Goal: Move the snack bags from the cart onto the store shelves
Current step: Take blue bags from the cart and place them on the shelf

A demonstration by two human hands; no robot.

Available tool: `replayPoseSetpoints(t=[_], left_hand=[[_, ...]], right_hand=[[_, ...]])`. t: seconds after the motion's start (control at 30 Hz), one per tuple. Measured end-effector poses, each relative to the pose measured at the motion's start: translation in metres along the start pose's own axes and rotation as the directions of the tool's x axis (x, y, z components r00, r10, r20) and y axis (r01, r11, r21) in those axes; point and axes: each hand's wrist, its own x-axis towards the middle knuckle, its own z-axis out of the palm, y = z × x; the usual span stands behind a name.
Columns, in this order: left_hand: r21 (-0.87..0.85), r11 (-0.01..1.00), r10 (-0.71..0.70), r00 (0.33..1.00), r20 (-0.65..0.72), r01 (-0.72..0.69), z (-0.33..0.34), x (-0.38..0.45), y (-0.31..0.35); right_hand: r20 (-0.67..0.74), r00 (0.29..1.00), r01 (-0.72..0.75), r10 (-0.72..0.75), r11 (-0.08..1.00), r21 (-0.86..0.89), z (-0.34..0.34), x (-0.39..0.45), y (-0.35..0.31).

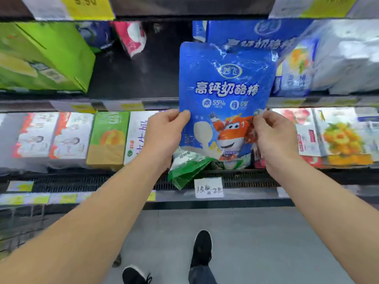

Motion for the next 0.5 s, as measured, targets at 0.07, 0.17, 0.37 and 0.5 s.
replayPoseSetpoints(t=[0.07,0.17,0.37,0.5], left_hand=[[-0.018,1.0,0.013,1.0,-0.006,-0.013,0.018,0.009,0.011],[-0.042,0.996,0.074,0.997,-0.02,-0.075,0.036,0.02,0.024],[0.027,0.965,0.263,0.956,-0.131,-0.262,0.056,0.046,0.051],[0.281,0.94,0.246,0.956,-0.162,-0.195,0.059,0.053,0.048]], right_hand=[[-0.031,0.999,0.03,-0.031,0.999,-0.023,-0.01,0.018,-0.003],[-0.101,0.982,0.148,-0.159,0.983,-0.106,-0.019,0.035,-0.014],[-0.117,0.971,0.206,-0.21,0.978,-0.043,-0.021,0.071,-0.036],[-0.109,0.976,0.189,-0.188,0.982,-0.005,-0.015,0.078,-0.032]])
